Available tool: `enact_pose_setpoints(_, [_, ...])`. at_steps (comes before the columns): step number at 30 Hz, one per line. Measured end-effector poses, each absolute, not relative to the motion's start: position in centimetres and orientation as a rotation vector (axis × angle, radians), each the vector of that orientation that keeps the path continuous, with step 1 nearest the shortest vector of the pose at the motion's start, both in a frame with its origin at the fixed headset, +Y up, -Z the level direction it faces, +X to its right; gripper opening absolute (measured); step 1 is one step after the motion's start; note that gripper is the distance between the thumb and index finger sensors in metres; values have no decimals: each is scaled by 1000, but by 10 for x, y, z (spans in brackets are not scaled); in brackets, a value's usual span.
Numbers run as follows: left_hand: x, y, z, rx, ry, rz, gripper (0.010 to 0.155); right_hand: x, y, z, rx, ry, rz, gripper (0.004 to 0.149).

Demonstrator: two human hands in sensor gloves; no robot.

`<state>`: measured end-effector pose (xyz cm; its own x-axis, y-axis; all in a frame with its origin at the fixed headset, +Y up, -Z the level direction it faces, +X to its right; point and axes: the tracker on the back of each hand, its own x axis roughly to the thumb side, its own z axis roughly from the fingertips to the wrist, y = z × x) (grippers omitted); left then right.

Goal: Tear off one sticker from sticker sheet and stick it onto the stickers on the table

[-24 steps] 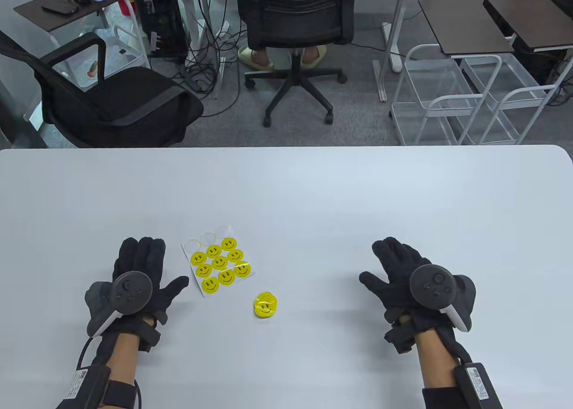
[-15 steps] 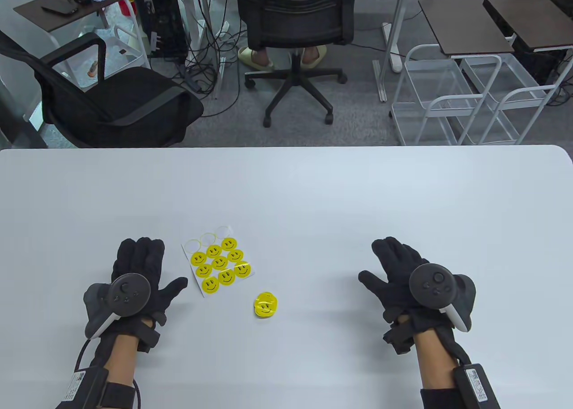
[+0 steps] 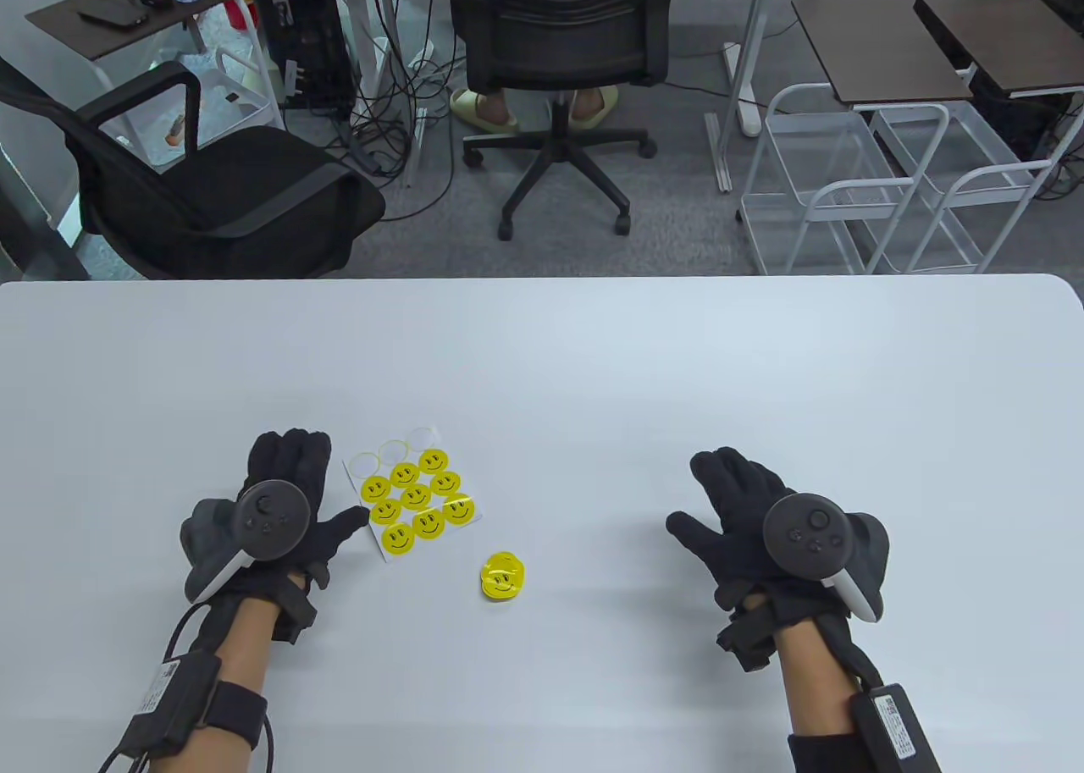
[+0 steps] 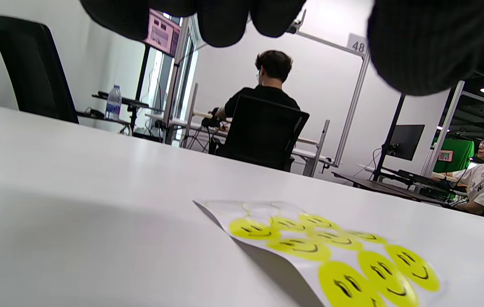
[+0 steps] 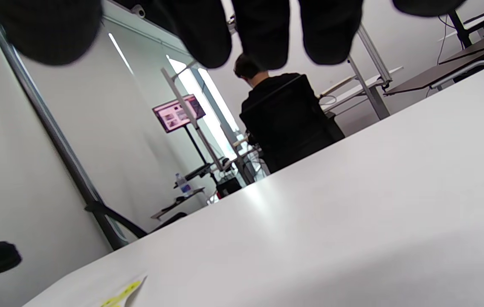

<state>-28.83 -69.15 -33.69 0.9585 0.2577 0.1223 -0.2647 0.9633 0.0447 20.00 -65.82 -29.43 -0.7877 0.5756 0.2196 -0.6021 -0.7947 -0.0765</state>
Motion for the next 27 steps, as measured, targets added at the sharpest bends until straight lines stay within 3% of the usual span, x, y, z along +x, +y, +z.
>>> enact_pose_setpoints(10, [-231, -707, -379, -119, -110, 287, 101, 182, -660, -294, 311, -150, 2487, 80])
enact_pose_setpoints(14, [-209, -719, -387, -177, -122, 183, 102, 177, -659, -294, 332, -139, 2493, 81])
enact_pose_setpoints(27, [-187, -748, -396, -340, -117, 110, 97, 166, -663, -294, 375, -85, 2490, 81])
